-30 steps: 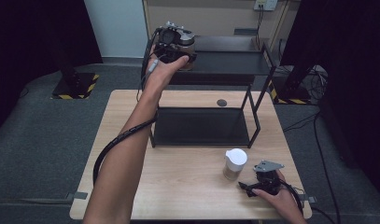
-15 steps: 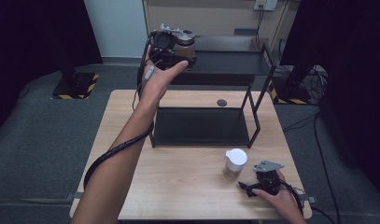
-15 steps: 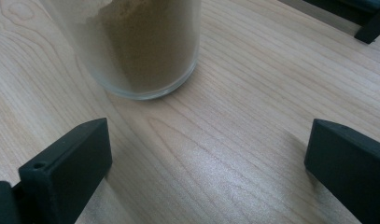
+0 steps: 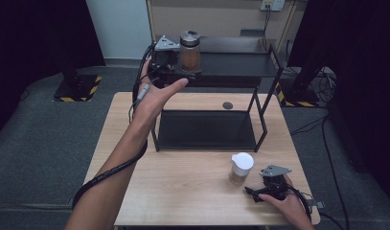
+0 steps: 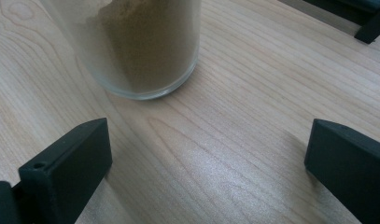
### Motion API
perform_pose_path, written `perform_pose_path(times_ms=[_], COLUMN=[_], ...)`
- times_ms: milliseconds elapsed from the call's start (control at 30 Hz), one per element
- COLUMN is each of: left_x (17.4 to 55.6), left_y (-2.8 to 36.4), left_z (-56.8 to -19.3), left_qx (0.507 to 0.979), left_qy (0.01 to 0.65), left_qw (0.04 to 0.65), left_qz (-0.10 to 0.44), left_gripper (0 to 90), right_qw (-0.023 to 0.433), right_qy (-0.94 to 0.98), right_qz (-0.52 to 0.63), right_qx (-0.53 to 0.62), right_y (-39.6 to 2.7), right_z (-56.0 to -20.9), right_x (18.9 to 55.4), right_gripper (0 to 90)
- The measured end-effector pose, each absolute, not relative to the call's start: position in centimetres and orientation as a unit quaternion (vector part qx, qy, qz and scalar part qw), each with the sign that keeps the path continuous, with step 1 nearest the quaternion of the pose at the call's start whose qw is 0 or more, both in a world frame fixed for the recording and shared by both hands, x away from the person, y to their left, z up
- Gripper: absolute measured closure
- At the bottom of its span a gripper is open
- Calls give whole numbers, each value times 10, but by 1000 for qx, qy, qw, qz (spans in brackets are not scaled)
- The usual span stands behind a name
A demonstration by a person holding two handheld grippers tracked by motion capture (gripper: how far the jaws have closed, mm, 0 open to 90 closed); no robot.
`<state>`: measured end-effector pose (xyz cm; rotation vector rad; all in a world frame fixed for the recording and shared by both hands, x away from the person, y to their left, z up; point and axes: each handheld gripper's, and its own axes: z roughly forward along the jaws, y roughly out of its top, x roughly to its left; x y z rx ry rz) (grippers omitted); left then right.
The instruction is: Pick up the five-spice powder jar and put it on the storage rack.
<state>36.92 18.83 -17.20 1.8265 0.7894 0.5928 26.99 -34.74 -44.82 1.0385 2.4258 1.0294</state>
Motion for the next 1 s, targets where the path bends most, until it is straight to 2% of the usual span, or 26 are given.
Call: perform_pose_path(times_ms=[600, 1000], left_x=[369, 384], left_y=[200, 205], left_z=[-200, -231], left_qx=[788, 810], left_qy=[221, 175], left_qw=[522, 519], left_qz=[242, 211], left_gripper=[86, 95], right_qw=[154, 154], right_qy=[846, 846], right_qz=[359, 359], right_qx=[362, 362], right_y=[-347, -347], right_z=[-448, -448], right_x=[270, 270], right_gripper=[13, 13])
